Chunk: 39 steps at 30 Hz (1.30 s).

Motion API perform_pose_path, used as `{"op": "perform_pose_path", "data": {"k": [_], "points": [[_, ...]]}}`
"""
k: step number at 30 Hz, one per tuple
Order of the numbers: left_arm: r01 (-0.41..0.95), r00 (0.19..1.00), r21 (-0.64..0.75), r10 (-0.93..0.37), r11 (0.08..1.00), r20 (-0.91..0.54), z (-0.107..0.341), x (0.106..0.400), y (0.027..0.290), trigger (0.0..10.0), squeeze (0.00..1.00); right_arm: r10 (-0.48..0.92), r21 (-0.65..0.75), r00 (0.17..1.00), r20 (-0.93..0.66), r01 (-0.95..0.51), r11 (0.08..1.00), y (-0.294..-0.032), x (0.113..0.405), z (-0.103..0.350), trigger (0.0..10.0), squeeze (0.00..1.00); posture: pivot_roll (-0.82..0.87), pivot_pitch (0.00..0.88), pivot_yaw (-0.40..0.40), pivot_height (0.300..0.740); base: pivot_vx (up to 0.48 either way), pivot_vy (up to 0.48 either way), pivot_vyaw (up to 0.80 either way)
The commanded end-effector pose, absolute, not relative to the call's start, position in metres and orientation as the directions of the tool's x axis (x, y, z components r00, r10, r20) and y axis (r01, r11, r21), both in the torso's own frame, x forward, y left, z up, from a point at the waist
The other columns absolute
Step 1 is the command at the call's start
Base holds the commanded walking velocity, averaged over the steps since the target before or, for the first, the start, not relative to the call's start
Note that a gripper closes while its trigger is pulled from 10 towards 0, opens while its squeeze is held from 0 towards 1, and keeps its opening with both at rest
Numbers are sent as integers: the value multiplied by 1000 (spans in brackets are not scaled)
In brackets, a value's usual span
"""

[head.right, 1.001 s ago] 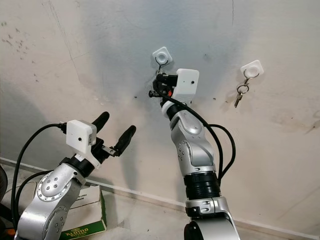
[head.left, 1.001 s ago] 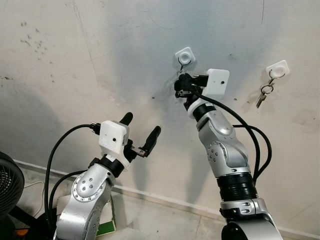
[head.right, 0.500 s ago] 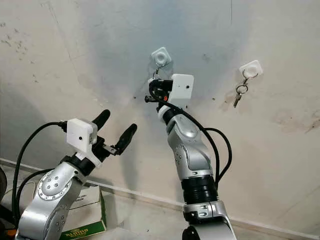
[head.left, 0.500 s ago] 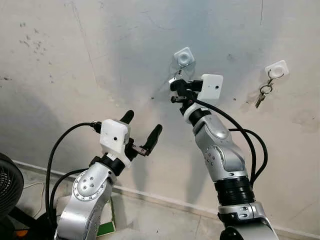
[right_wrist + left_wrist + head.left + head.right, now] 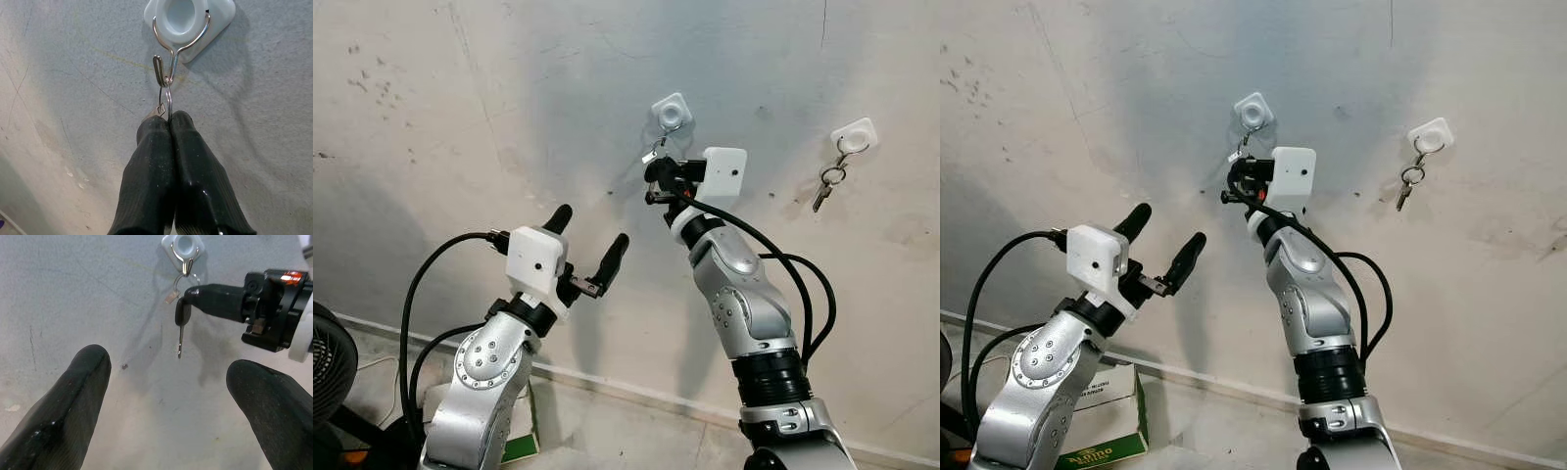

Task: Hang keys on a hook

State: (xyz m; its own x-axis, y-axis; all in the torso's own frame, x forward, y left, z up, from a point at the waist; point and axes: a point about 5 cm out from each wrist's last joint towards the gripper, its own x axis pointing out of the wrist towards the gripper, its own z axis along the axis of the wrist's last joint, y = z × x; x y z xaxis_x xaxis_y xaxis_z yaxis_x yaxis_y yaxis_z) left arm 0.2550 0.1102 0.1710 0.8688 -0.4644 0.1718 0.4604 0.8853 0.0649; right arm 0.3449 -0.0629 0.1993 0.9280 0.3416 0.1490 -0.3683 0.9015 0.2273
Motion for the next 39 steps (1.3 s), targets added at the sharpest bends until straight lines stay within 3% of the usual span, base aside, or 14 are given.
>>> {"op": "perform_pose_path", "data": {"k": [1, 12, 17, 20, 32, 39], "points": [[448, 872, 78, -455, 891, 179, 173, 257, 112, 10000, 0, 384, 246, 923, 31, -380, 892, -54, 340, 173, 10000, 1000, 146, 0, 12, 740, 0, 0, 0], [444, 876, 75, -450, 893, 171, 171, 257, 113, 10000, 0, 383, 217, 924, 19, -378, 900, -56, 339, 170, 10000, 1000, 147, 0, 12, 740, 0, 0, 0], [441, 878, 74, -448, 894, 169, 170, 257, 113, 10000, 0, 393, 126, 919, 24, -393, 911, -63, 330, 163, 10000, 1000, 148, 0, 11, 740, 0, 0, 0], [435, 882, 76, -441, 897, 166, 170, 256, 115, 10000, 0, 390, 12, 920, 50, -391, 921, -77, 314, 157, 10000, 1000, 146, 0, 8, 740, 0, 0, 0], [356, 930, 96, -362, 929, 56, 146, 230, 138, 10000, 0, 271, -48, 962, 39, -269, 962, -128, 270, 150, 10000, 1000, 113, 8, 9, 740, 0, 0, 0], [196, 981, 122, -195, 973, -21, 136, 217, 159, 10000, 0, 136, -87, 991, -6, -136, 987, -157, 261, 151, 10000, 1000, 116, 3, 0, 740, 0, 0, 0]]}}
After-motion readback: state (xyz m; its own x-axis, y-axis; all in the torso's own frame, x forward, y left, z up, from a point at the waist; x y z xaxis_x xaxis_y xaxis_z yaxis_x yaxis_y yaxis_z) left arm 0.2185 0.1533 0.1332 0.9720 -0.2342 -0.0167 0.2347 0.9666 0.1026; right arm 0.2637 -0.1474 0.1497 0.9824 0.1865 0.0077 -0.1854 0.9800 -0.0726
